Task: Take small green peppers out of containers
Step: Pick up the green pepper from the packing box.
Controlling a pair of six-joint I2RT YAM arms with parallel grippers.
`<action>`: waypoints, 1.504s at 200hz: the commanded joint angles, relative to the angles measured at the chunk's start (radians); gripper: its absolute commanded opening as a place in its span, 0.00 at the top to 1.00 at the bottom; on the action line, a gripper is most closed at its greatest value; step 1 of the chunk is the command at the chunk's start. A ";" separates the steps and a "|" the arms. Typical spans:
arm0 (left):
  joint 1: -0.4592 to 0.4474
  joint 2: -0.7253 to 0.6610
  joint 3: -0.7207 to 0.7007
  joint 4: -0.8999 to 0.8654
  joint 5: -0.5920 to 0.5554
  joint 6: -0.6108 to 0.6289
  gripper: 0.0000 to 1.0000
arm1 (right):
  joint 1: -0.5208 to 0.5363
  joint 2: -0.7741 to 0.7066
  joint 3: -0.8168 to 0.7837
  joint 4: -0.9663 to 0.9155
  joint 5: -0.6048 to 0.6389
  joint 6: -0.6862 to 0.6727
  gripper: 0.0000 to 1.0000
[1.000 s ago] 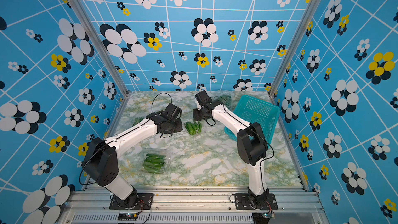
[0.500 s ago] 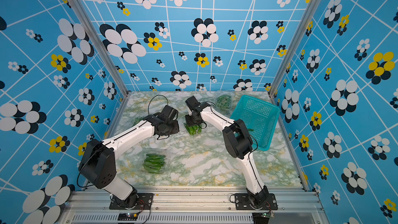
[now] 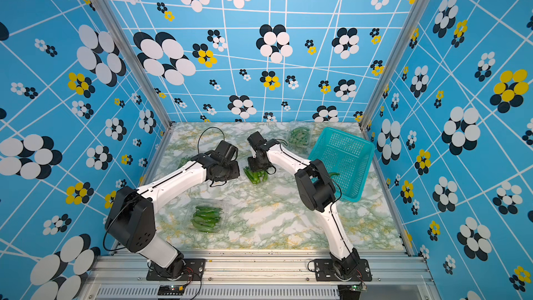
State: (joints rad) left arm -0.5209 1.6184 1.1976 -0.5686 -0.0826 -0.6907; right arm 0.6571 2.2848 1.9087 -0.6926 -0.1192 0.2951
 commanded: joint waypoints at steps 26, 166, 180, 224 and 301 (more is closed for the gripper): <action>0.012 -0.009 -0.025 0.022 0.010 -0.003 0.68 | 0.012 0.035 0.031 -0.046 -0.023 -0.004 0.75; -0.021 0.017 0.049 -0.013 -0.002 -0.001 0.67 | -0.059 -0.362 -0.071 -0.079 0.070 -0.045 1.00; -0.042 0.032 0.083 -0.020 0.000 0.000 0.67 | -0.104 -0.426 -0.112 -0.069 0.084 -0.046 1.00; -0.140 0.151 0.297 -0.047 0.031 0.010 0.66 | -0.346 -0.634 -0.337 0.022 0.125 -0.028 0.99; -0.269 0.454 0.686 -0.162 0.071 0.058 0.66 | -0.662 -0.666 -0.638 0.139 0.099 -0.006 0.97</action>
State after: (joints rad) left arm -0.7654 1.9945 1.8030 -0.6487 -0.0372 -0.6621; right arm 0.0101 1.5917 1.3315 -0.6052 -0.0154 0.2707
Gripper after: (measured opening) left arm 0.340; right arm 0.150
